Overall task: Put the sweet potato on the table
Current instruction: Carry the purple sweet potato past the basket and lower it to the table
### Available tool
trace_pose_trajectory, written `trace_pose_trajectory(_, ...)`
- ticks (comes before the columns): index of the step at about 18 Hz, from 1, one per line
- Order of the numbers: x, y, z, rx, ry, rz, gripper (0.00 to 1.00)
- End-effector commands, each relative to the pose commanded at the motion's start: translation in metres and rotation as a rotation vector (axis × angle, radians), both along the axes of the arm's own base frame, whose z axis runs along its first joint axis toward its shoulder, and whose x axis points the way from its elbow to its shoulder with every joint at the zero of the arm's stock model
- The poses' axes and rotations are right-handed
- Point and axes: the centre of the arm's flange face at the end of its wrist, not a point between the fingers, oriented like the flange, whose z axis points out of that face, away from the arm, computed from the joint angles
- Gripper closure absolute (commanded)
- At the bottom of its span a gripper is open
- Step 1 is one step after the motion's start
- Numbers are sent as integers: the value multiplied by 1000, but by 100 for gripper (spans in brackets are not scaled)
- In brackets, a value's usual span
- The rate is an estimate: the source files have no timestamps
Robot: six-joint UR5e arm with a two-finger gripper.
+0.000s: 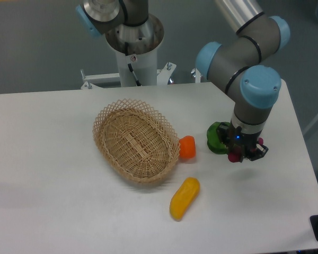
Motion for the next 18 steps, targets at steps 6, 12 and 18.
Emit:
trace_pose_trajectory(6,96,80,1,15,-9,-21,93)
trace_pose_trajectory(12,210,137,-19,-5,-44,-46,93)
trace_pose_trajectory(18,324,183,-43,-4,-54,-78,93)
